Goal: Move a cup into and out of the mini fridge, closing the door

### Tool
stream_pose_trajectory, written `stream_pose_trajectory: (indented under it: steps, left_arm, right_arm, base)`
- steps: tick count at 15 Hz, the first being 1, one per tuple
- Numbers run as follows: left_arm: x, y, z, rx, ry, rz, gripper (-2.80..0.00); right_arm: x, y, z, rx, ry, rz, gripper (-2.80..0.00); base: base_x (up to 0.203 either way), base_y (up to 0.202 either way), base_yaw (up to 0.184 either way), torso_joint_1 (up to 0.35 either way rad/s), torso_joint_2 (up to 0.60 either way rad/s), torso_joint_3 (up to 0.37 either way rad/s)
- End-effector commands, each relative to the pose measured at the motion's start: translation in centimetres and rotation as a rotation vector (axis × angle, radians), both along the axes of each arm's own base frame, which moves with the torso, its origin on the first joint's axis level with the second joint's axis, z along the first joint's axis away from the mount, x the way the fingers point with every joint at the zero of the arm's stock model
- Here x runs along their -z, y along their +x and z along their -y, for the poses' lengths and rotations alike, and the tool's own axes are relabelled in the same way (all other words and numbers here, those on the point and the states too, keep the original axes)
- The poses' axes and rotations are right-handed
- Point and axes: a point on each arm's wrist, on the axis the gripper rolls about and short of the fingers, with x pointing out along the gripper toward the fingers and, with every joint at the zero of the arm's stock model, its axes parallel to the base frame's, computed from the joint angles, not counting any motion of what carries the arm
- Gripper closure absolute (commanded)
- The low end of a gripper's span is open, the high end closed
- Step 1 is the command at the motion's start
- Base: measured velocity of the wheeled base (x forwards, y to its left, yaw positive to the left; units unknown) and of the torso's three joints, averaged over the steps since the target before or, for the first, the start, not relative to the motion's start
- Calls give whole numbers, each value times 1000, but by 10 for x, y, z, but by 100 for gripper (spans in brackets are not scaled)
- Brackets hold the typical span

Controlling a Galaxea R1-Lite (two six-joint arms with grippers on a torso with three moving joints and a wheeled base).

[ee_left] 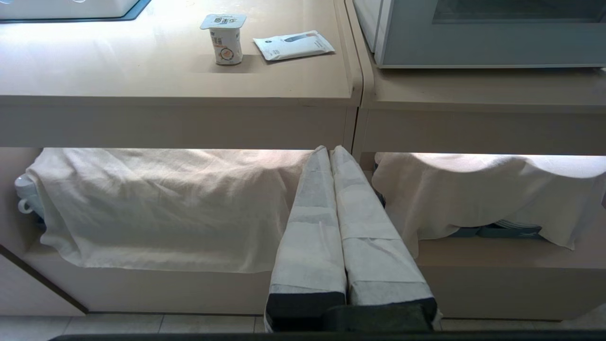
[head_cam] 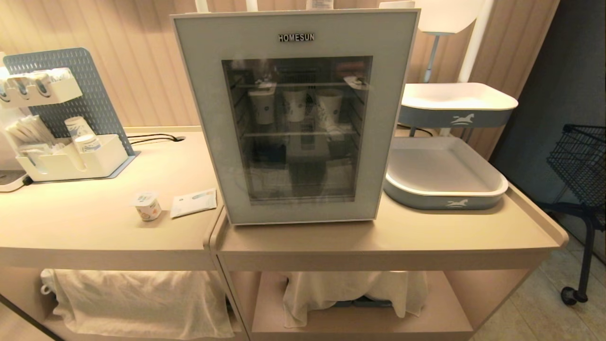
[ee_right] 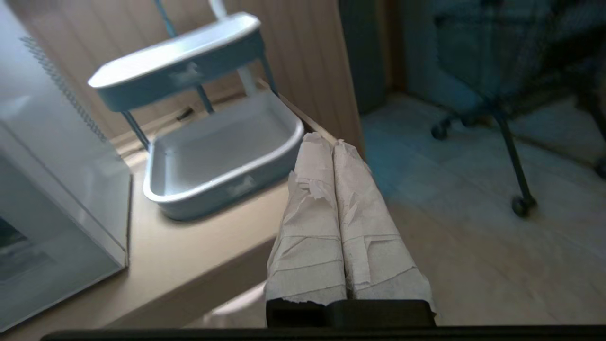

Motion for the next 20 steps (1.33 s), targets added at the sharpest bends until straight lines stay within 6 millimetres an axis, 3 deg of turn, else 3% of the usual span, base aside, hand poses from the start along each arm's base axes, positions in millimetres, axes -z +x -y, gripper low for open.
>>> stream_pose_trajectory:
  steps: [1,3,8,11,15,18,20]
  left_arm:
    - [0,0,0,-1,0,-1,0]
    - [0,0,0,-1,0,0,0]
    - [0,0,0,-1,0,1,0]
    - [0,0,0,-1,0,1,0]
    - [0,0,0,-1,0,1,0]
    - [0,0,0,-1,0,-1,0]
    - [0,0,0,-1,0,1,0]
  right_arm:
    - [3,-3,1,54,-88,71,0]
    - [4,-4,4,241,-136,12,0]
    - [12,-7,0,336,-178,-27,0]
    - [42,-19,-3,184,-222,12,0]
    - [85,-15,-12,-284,-256,4,0]
    - [107,-13,-14,-398,-214,-191,0]
    - [109,-13,-14,-411,-216,-204,0]
  base:
    - [0,0,0,0,0,0]
    - [0,0,0,0,0,0]
    - [0,0,0,0,0,0]
    - [0,0,0,0,0,0]
    - [0,0,0,0,0,0]
    - [0,0,0,0,0,0]
    - [0,0,0,0,0,0]
